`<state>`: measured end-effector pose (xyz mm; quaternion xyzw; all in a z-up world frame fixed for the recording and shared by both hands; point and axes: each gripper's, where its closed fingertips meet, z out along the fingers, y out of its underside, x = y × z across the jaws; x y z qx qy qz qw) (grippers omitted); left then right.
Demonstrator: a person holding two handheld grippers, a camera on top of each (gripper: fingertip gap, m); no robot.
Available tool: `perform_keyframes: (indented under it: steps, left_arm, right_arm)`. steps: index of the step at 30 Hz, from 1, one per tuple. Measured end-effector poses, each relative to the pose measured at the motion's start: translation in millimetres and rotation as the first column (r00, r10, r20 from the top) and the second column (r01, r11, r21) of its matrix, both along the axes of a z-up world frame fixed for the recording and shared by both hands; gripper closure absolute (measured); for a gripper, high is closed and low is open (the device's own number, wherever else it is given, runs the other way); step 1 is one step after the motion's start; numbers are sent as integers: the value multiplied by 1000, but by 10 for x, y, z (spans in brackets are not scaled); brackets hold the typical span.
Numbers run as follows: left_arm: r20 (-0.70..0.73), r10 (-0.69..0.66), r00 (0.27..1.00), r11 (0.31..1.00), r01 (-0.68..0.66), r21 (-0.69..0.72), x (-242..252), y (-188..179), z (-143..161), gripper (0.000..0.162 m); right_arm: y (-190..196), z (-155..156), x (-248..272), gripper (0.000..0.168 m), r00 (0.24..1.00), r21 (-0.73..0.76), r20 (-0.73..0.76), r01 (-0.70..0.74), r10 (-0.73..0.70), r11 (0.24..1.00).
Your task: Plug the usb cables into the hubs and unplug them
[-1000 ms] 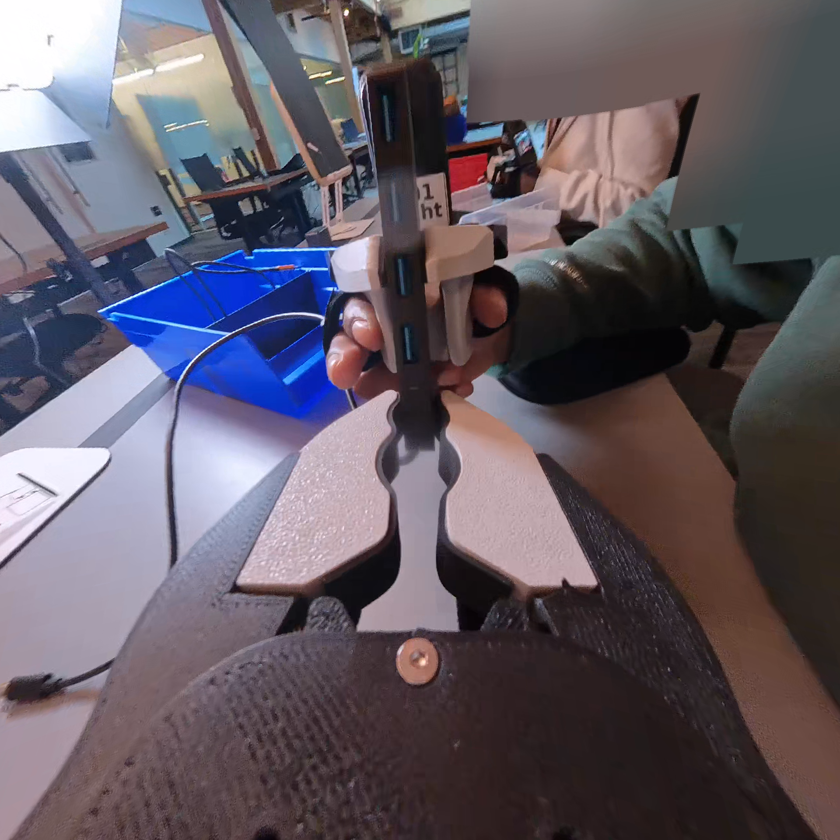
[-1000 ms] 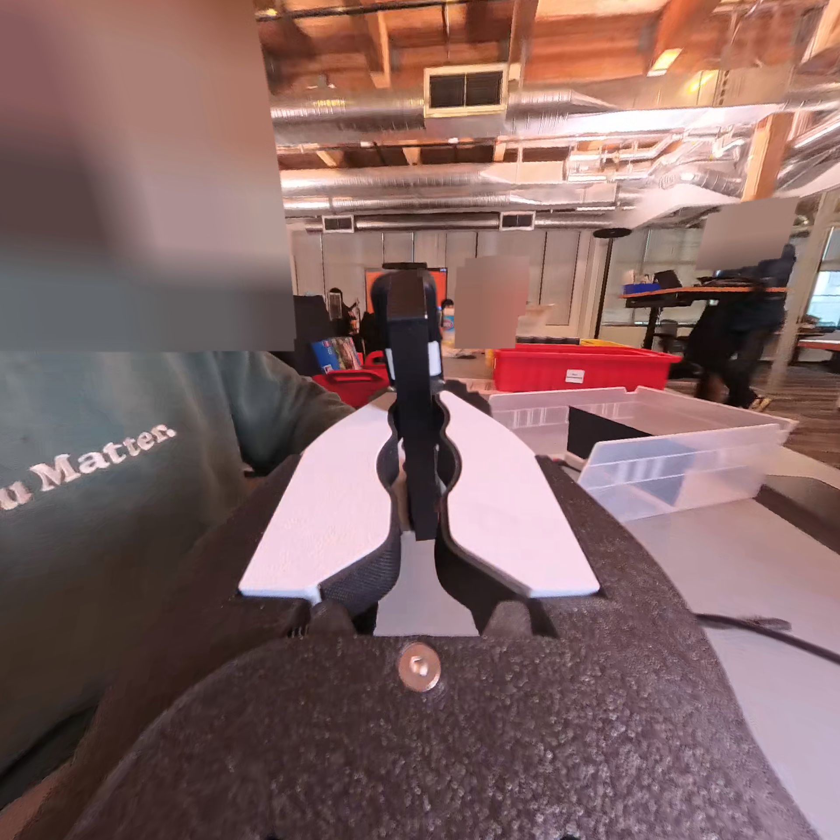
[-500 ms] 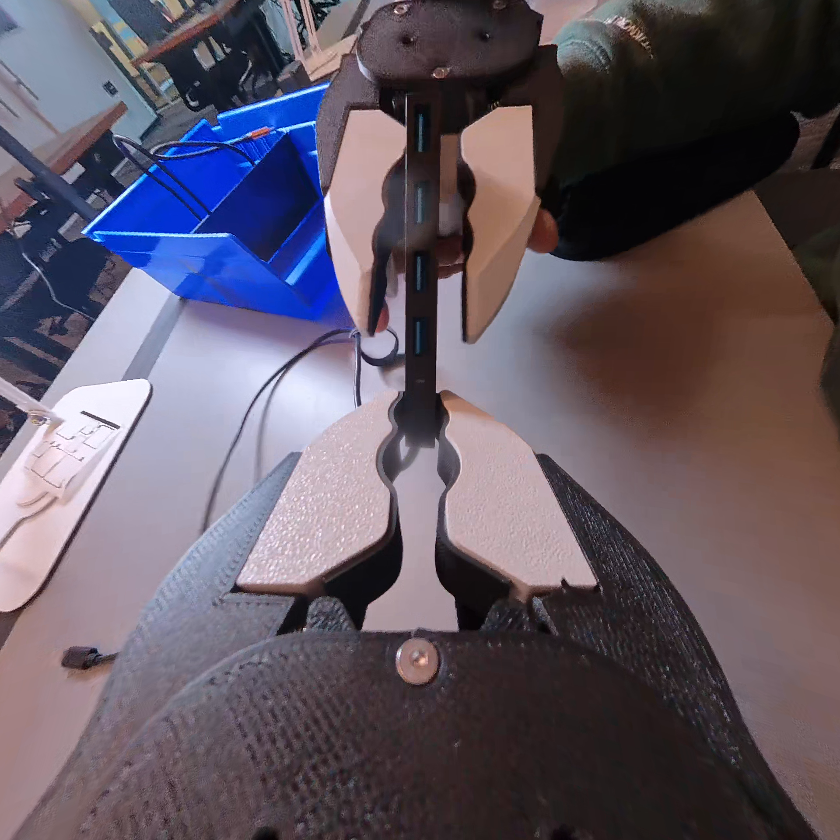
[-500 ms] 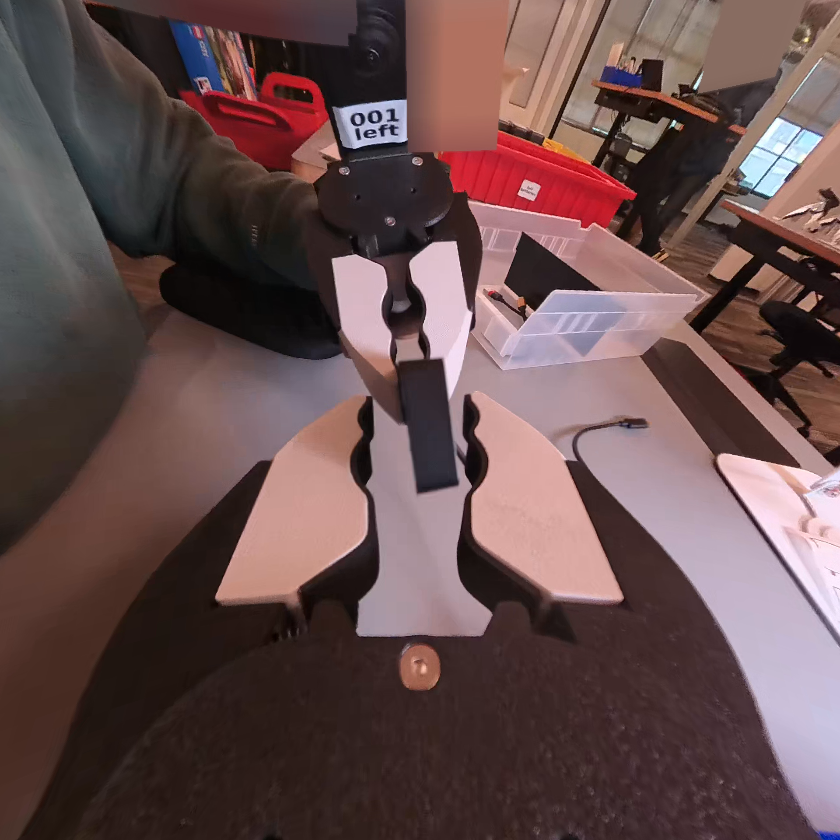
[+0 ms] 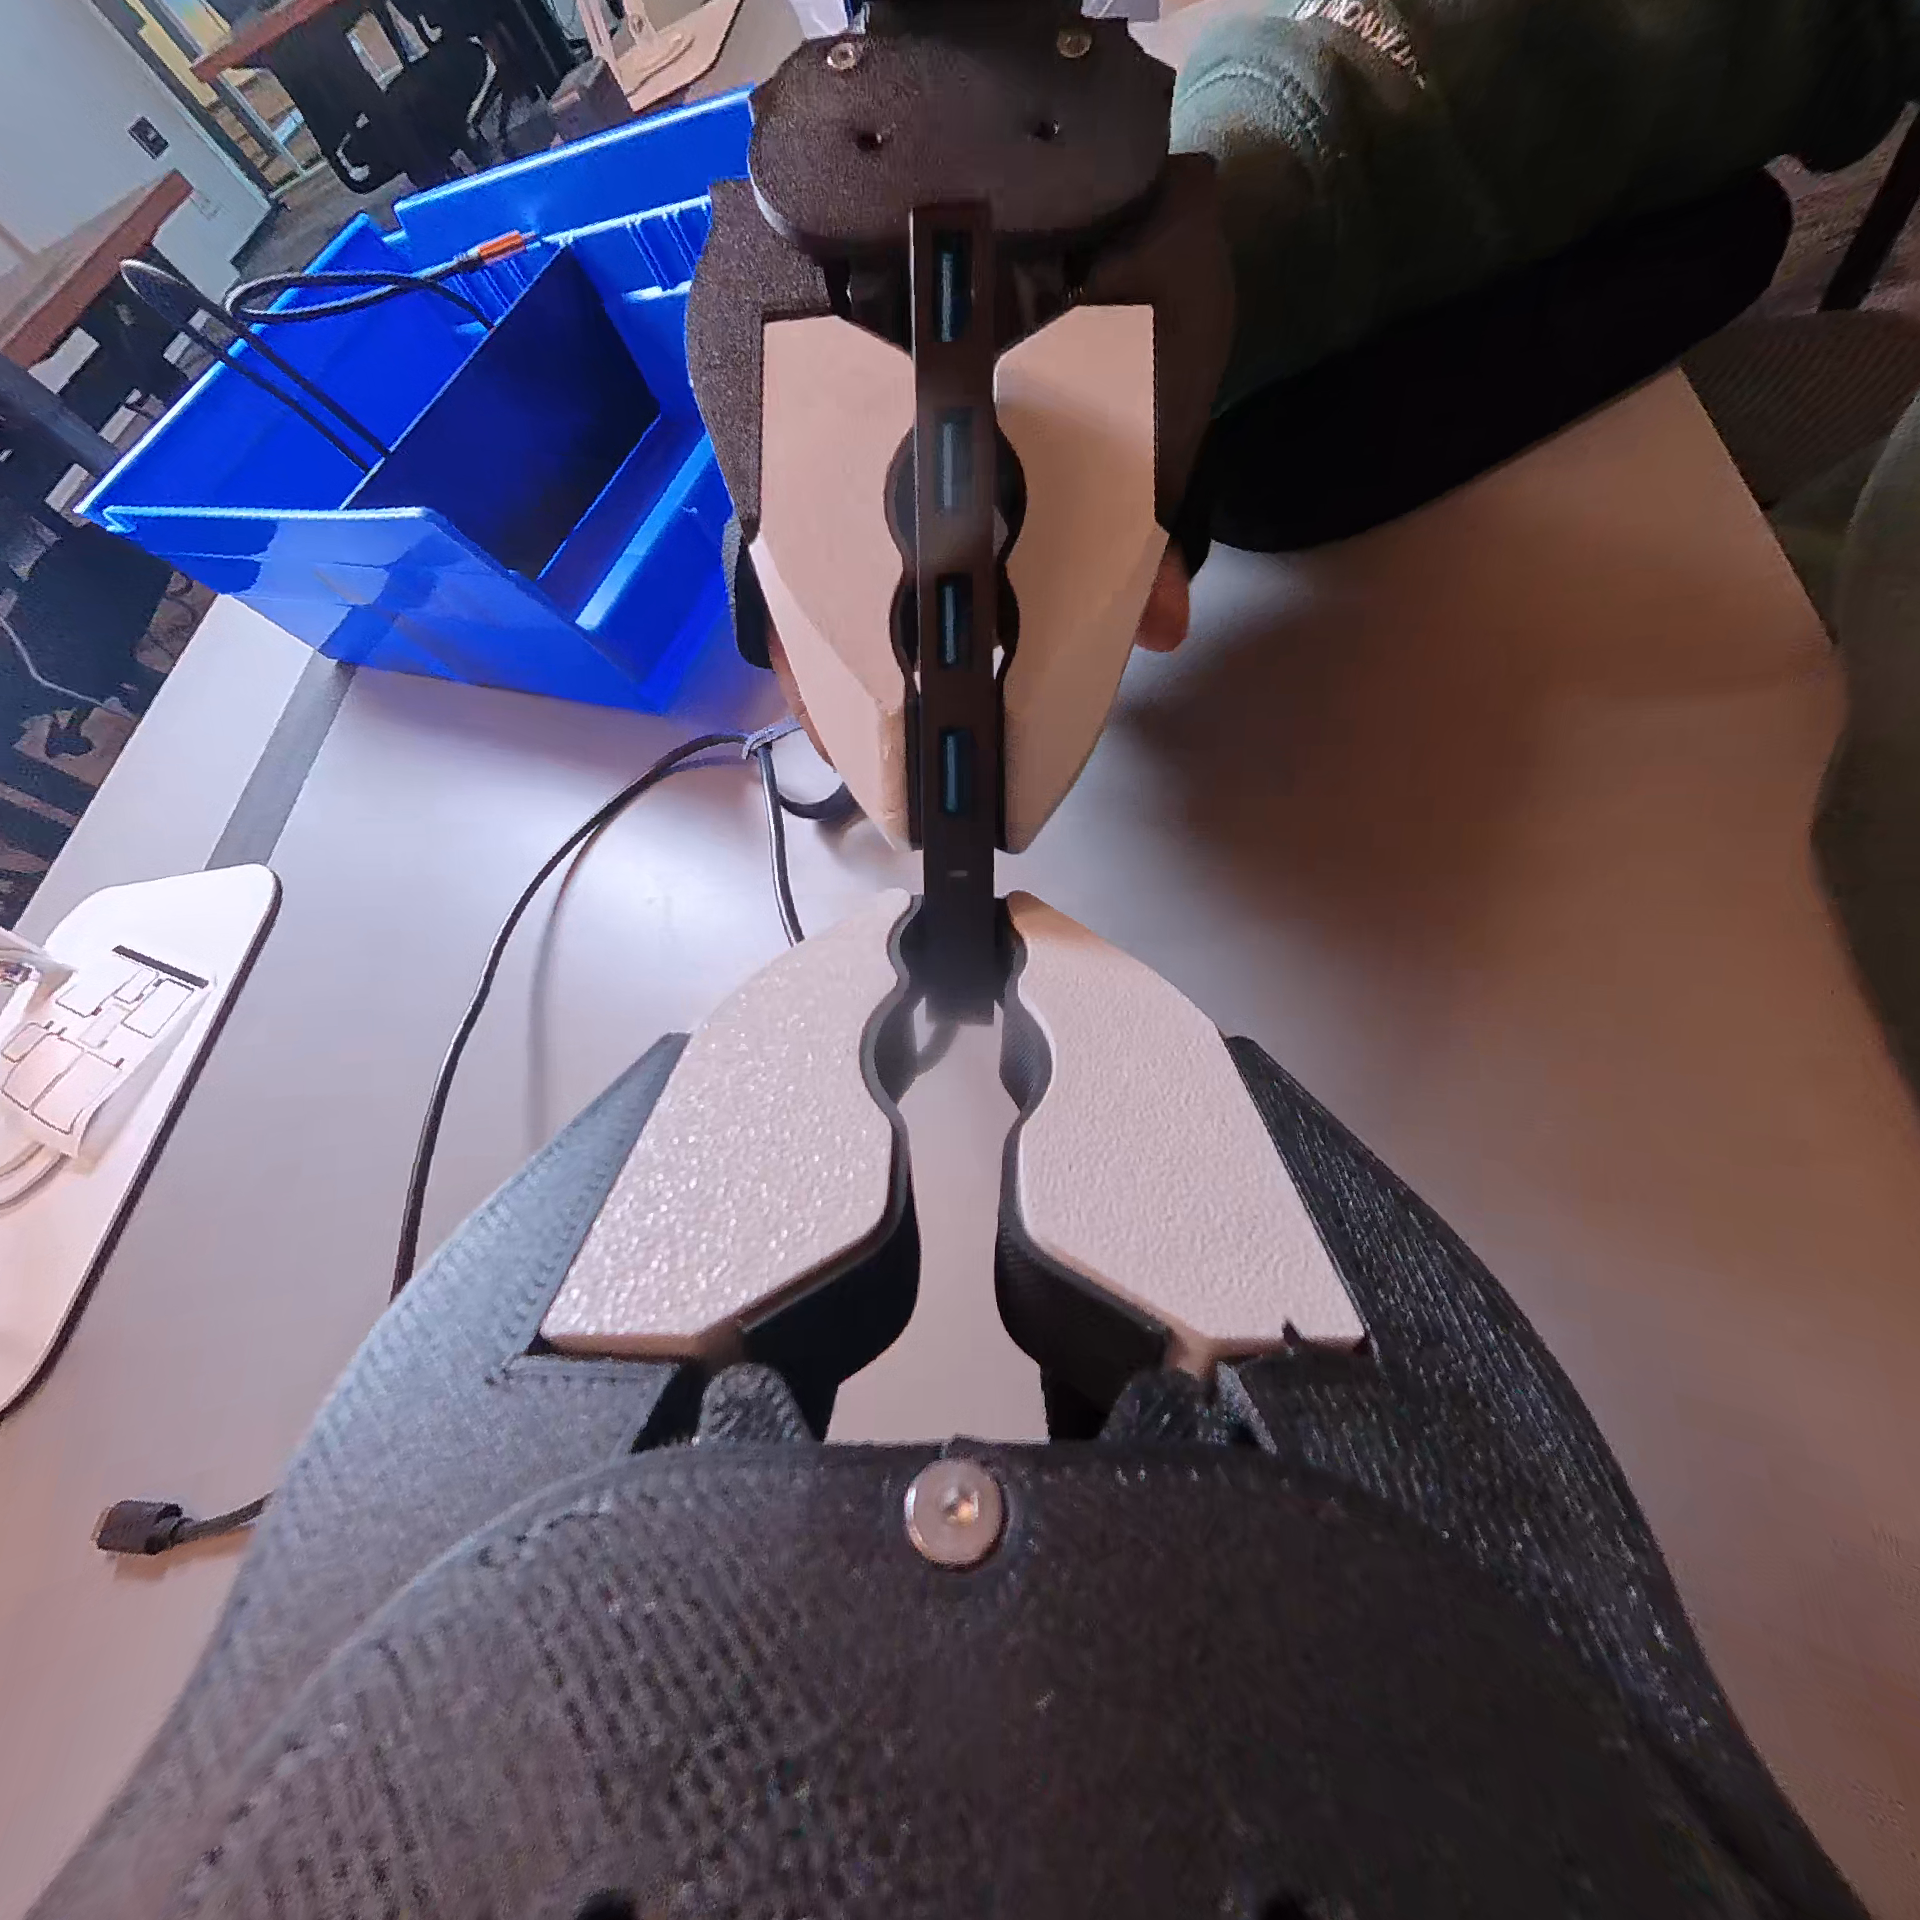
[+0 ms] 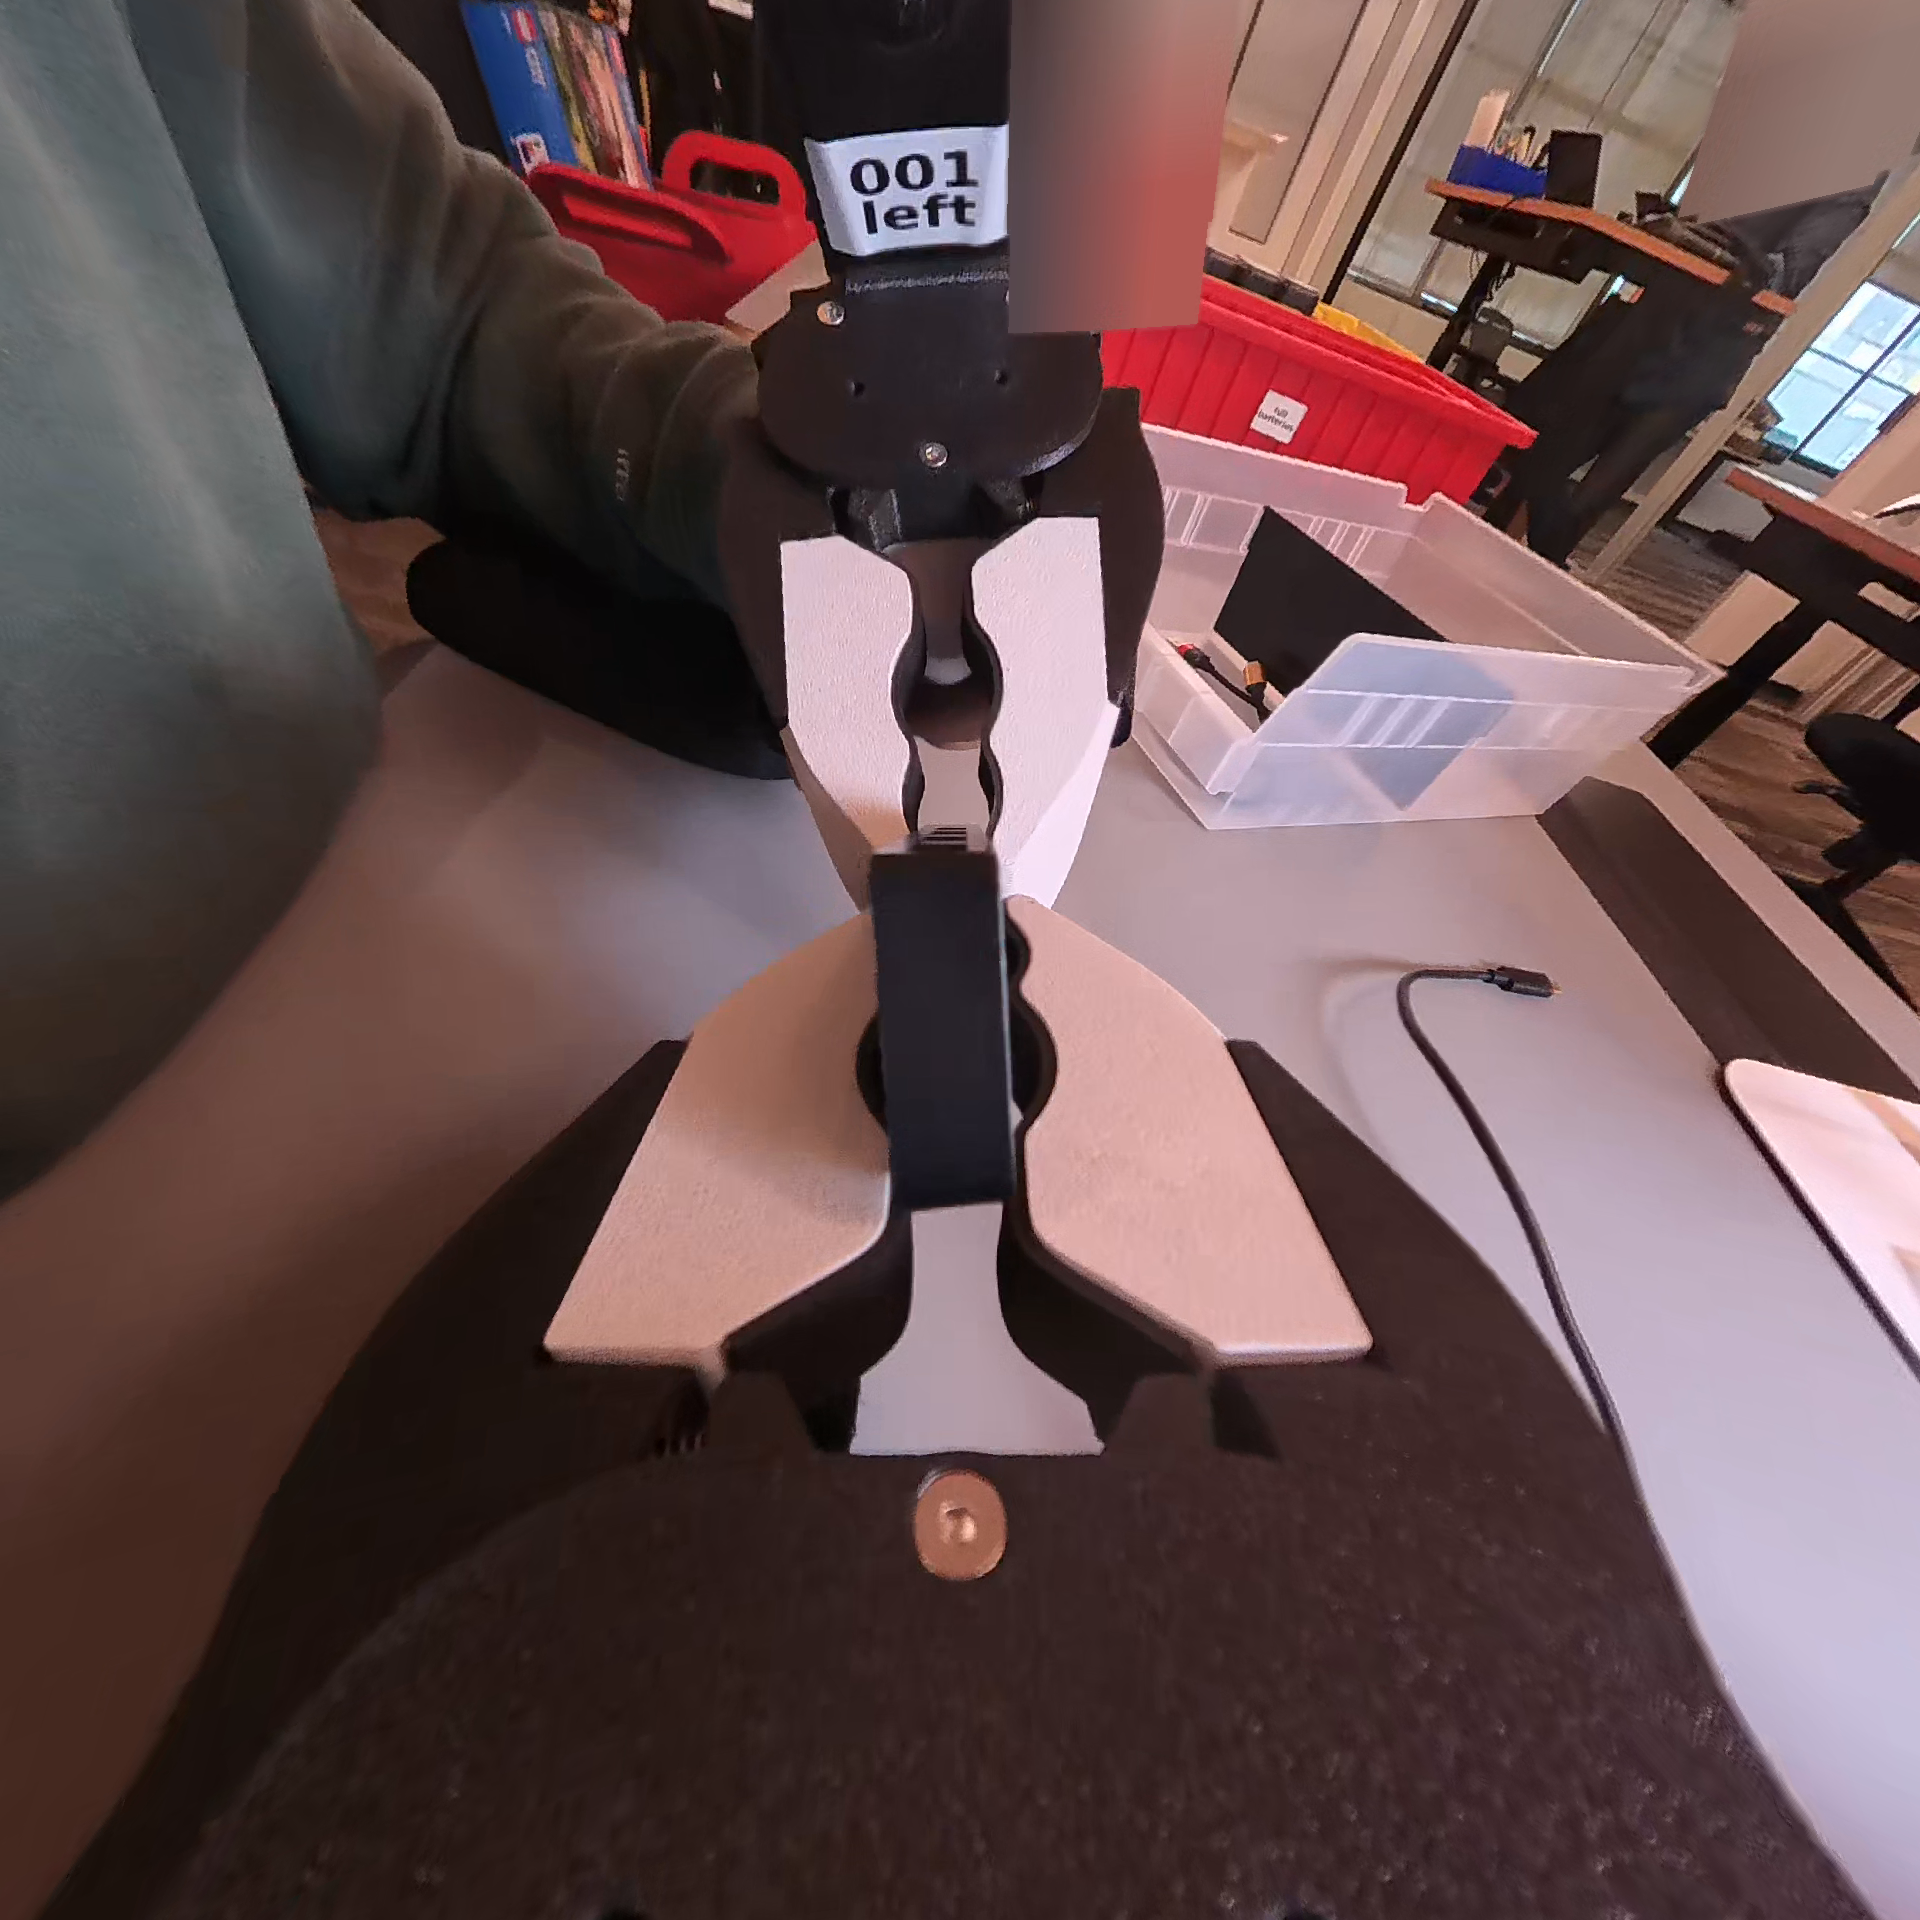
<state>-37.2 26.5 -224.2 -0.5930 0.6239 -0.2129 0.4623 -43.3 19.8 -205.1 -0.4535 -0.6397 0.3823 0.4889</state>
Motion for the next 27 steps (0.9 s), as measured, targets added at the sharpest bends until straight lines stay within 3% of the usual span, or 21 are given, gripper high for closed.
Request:
perform_keyframes:
  steps: [19, 21, 23, 27]
  left_arm:
    - [41, -28, 999, 996, 31, -79, 22, -67, 19, 150]
    - [84, -40, 996, 996, 47, -82, 16, -81, 93, 149]
    - [122, -20, 992, 997, 29, -77, -57, -32, 231, 135]
    - [172, 191, 966, 979, -200, 35, -690, 439, 759, 132]
  right_arm:
    - [-20, -33, 21, 156, 999, -88, 2, -41, 41, 995]
    - [-26, 21, 42, 156, 999, -88, -12, -49, 48, 995]
    - [10, 106, 94, 156, 999, -89, -39, -38, 35, 995]
    - [185, 286, 251, 156, 994, -72, -93, 44, -51, 996]
